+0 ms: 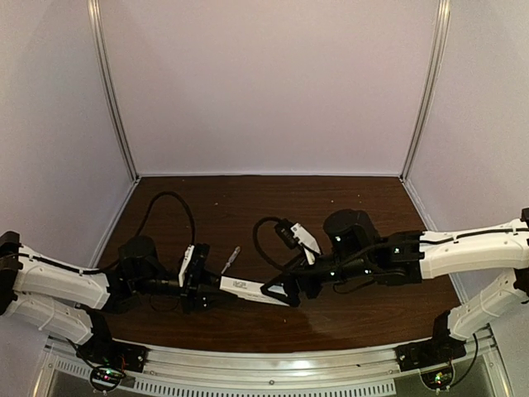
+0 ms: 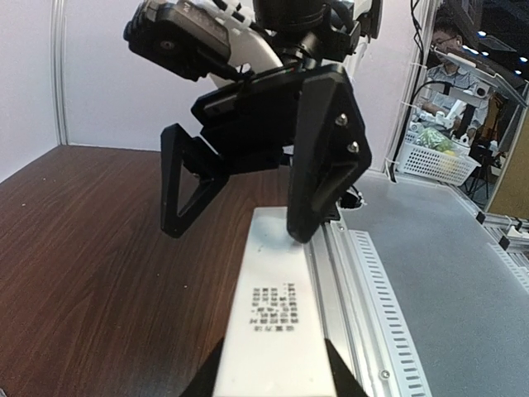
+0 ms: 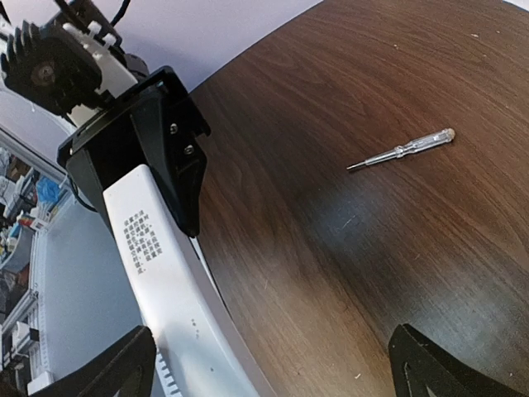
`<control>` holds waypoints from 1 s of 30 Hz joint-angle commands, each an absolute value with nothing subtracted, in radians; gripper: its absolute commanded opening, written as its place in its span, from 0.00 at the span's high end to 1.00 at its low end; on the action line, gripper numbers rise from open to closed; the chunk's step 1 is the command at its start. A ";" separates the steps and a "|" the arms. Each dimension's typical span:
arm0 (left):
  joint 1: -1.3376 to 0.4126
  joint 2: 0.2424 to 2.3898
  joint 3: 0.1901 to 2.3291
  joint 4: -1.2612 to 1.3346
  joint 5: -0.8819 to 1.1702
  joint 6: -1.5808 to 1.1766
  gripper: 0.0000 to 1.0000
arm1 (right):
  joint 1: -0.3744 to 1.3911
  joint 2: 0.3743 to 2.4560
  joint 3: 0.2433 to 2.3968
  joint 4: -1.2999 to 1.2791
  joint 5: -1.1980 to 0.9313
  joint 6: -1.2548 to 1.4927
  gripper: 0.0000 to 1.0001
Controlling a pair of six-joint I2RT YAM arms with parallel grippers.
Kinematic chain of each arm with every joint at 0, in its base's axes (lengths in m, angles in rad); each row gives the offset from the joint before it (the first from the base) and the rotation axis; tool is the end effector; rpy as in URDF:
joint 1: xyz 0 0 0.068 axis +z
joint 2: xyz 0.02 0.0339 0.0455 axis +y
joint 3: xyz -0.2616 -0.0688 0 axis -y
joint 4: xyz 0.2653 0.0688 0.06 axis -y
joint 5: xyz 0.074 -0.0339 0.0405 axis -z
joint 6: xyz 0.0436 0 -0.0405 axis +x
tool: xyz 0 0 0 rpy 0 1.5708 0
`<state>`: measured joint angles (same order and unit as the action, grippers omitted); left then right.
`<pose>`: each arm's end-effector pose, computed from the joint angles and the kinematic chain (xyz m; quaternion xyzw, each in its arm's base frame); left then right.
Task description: Unload the batteries from the remote control
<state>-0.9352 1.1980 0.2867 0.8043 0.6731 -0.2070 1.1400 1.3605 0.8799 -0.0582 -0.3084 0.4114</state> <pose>0.1219 -0.2110 0.1727 0.4563 0.5776 -0.5477 0.3979 0.1248 0.3031 0.2406 -0.3770 0.7761 0.4368 0.2545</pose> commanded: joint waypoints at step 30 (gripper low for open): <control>-0.940 1.269 0.248 1.184 0.755 -0.163 1.00 | 1.155 1.119 0.599 0.219 -0.349 1.186 0.22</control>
<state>-0.9371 1.2530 0.2138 1.0885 0.7242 -0.1772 1.1400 1.0874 0.5964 0.1642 -0.2970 1.1397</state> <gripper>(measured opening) 0.307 0.818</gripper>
